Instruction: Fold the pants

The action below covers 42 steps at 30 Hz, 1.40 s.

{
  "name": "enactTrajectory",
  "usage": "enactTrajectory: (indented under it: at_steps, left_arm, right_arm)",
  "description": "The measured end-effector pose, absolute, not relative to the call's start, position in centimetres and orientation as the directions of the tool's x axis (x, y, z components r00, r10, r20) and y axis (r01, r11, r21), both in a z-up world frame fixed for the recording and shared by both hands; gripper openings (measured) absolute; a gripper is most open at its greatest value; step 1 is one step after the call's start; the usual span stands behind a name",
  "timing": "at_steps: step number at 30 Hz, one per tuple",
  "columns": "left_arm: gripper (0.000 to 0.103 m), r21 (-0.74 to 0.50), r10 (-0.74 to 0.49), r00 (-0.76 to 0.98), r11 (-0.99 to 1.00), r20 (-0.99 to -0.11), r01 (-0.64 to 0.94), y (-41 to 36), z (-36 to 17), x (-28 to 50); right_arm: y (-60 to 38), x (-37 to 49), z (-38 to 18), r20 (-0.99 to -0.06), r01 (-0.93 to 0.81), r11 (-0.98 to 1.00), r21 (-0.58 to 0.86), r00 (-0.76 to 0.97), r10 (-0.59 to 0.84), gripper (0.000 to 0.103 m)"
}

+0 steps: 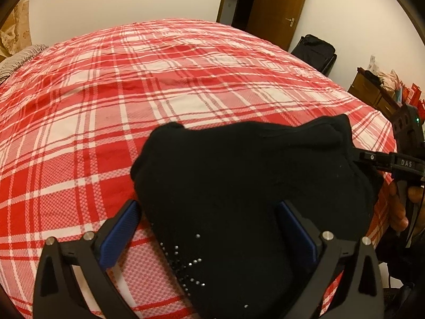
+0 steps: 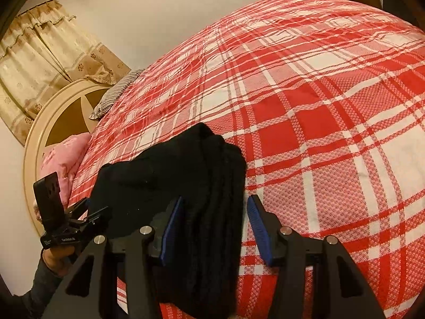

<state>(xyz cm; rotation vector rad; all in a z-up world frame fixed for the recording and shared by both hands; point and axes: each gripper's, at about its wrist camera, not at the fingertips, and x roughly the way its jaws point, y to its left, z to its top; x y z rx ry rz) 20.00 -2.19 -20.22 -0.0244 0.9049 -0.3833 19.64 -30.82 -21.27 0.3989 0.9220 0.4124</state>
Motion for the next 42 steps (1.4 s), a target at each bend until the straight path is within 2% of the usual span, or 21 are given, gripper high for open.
enactTrajectory:
  at_steps: [4, 7, 13, 15, 17, 23, 33, 42]
  left_arm:
    - [0.101, -0.217, -0.371, 0.555, 0.921, -0.745, 0.324, -1.9, -20.2, 20.0]
    - [0.087, -0.243, -0.398, 0.548, 0.910, -0.735, 0.335, -1.6, -19.9, 19.9]
    - [0.080, -0.270, -0.422, 0.539, 0.901, -0.729, 0.341, -1.1, -20.0, 19.7]
    - [0.069, -0.279, -0.430, 0.534, 0.898, -0.728, 0.341, -1.0, -19.8, 19.7]
    - [0.052, -0.305, -0.450, 0.525, 0.889, -0.723, 0.342, -0.8, -19.6, 19.6]
    - [0.030, -0.321, -0.460, 0.528, 0.885, -0.714, 0.337, -0.5, -19.0, 19.1]
    - [0.027, -0.315, -0.444, 0.602, 0.896, -0.664, 0.313, 2.9, -15.8, 17.4]
    - [0.026, -0.247, -0.284, 0.697, 0.956, -0.659, 0.155, 10.2, -13.2, 15.9]
  right_arm:
    - [-31.0, 19.6, -21.3, -0.653, -0.179, 0.831, 0.527, 0.540, 0.531, 0.042]
    - [-31.1, 19.4, -20.9, -0.629, -0.194, 0.804, 0.562, 0.531, 0.567, 0.031]
    - [-30.4, 19.2, -20.5, -0.641, -0.205, 0.815, 0.541, 0.527, 0.558, 0.028]
    - [-30.3, 19.0, -20.1, -0.639, -0.213, 0.819, 0.533, 0.533, 0.555, 0.028]
    - [-29.8, 18.6, -19.2, -0.638, -0.238, 0.825, 0.513, 0.537, 0.552, 0.027]
    - [-27.8, 17.6, -16.2, -0.643, -0.324, 0.840, 0.435, 0.542, 0.542, 0.027]
    - [-22.9, 20.4, -12.7, -0.655, -0.441, 0.824, 0.355, 0.512, 0.556, 0.026]
    - [-13.6, 26.7, -11.7, -0.669, -0.588, 0.727, 0.353, 0.385, 0.636, 0.026]
